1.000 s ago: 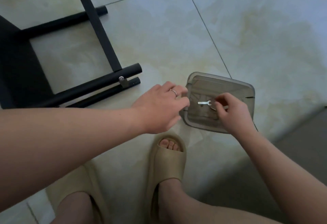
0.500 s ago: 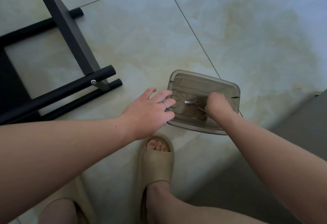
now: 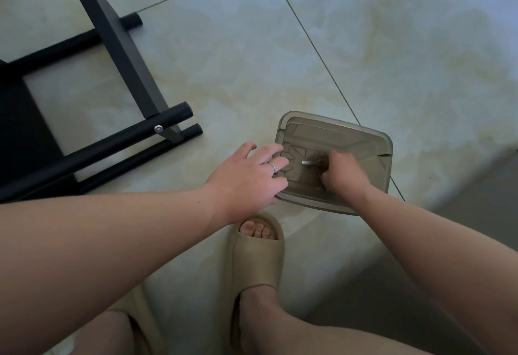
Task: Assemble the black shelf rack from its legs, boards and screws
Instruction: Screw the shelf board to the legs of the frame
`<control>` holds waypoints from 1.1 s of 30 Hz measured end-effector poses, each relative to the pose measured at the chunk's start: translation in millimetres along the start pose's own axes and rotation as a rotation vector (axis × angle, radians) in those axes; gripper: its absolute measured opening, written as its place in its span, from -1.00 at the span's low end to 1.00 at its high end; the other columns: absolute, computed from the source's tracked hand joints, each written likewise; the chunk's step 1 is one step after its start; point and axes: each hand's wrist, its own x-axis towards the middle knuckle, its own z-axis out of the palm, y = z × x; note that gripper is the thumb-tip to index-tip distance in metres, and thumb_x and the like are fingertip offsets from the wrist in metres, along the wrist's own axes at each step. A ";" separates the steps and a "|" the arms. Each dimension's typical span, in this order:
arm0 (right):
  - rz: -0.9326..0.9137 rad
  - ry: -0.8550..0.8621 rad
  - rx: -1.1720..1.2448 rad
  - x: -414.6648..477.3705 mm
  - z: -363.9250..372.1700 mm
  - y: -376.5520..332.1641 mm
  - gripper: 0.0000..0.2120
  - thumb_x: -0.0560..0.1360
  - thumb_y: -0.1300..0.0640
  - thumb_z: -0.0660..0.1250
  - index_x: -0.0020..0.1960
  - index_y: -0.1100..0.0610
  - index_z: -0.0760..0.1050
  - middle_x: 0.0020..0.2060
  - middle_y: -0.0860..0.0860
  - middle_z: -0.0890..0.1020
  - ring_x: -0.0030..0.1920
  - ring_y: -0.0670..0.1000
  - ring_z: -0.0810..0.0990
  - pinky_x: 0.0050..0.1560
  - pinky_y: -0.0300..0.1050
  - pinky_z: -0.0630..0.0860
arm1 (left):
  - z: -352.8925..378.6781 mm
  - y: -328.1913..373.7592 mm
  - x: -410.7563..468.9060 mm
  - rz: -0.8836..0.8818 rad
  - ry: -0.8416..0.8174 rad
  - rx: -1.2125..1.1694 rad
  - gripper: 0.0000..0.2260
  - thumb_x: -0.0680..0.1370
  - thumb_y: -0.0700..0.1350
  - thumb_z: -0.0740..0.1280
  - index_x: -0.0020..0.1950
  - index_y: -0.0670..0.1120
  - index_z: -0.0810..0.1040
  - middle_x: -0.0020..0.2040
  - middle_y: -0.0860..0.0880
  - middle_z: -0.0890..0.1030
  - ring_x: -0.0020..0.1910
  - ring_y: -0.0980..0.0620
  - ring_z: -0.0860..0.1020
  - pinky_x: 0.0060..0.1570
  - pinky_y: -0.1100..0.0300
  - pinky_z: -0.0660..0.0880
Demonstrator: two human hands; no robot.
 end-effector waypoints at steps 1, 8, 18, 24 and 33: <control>0.016 0.031 0.078 -1.9 -3.9 -2.0 -0.90 0.49 0.30 0.30 0.00 0.25 0.53 0.03 0.24 0.60 -0.09 0.23 0.54 -0.16 -0.04 0.44 | -2.2 -0.5 0.3 0.004 -0.008 -0.029 -0.75 0.62 0.14 0.24 0.20 0.05 0.52 0.52 -0.04 0.34 0.57 -0.10 0.14 0.36 -0.08 0.25; -0.156 0.204 0.652 -56.9 -60.1 -31.1 -0.85 0.49 0.14 0.49 -0.23 -0.01 0.59 -0.36 -0.06 0.66 -0.26 -0.02 0.64 -0.21 -0.14 0.53 | -44.9 -26.4 3.3 -0.598 0.011 -1.018 -0.74 0.65 0.13 0.19 0.21 0.04 0.53 0.26 0.04 0.55 0.22 0.02 0.52 0.14 0.06 0.44; -0.623 0.102 0.831 -122.8 -117.1 -151.7 -0.84 0.48 0.23 0.51 -0.13 -0.01 0.64 -0.28 -0.09 0.67 -0.30 -0.17 0.57 -0.26 -0.34 0.47 | -95.9 -75.4 -34.6 -0.889 -0.176 -2.055 -0.37 0.65 0.31 0.01 0.14 -0.19 0.59 -0.15 -0.10 0.71 -0.13 -0.06 0.71 -0.15 0.15 0.61; -0.649 0.124 0.777 -124.6 -123.8 -181.4 -0.92 0.54 0.16 0.45 -0.03 -0.01 0.67 -0.25 -0.13 0.69 -0.21 0.03 0.64 -0.17 -0.01 0.59 | -100.7 -98.0 -70.4 -0.965 -0.086 -2.074 -0.68 0.68 0.01 0.15 -0.04 -0.17 0.57 -0.31 -0.06 0.59 -0.43 0.05 0.54 -0.43 0.26 0.49; -0.900 0.123 0.163 -84.6 -116.4 -217.1 -0.64 0.58 0.07 0.38 0.36 0.07 0.52 0.18 -0.06 0.59 0.19 -0.10 0.54 0.21 -0.22 0.46 | -89.0 -150.8 -119.9 -0.982 0.261 -2.189 -0.67 0.60 -0.46 0.01 0.04 -0.19 0.52 -0.10 -0.15 0.66 -0.33 0.06 0.67 -0.34 0.27 0.60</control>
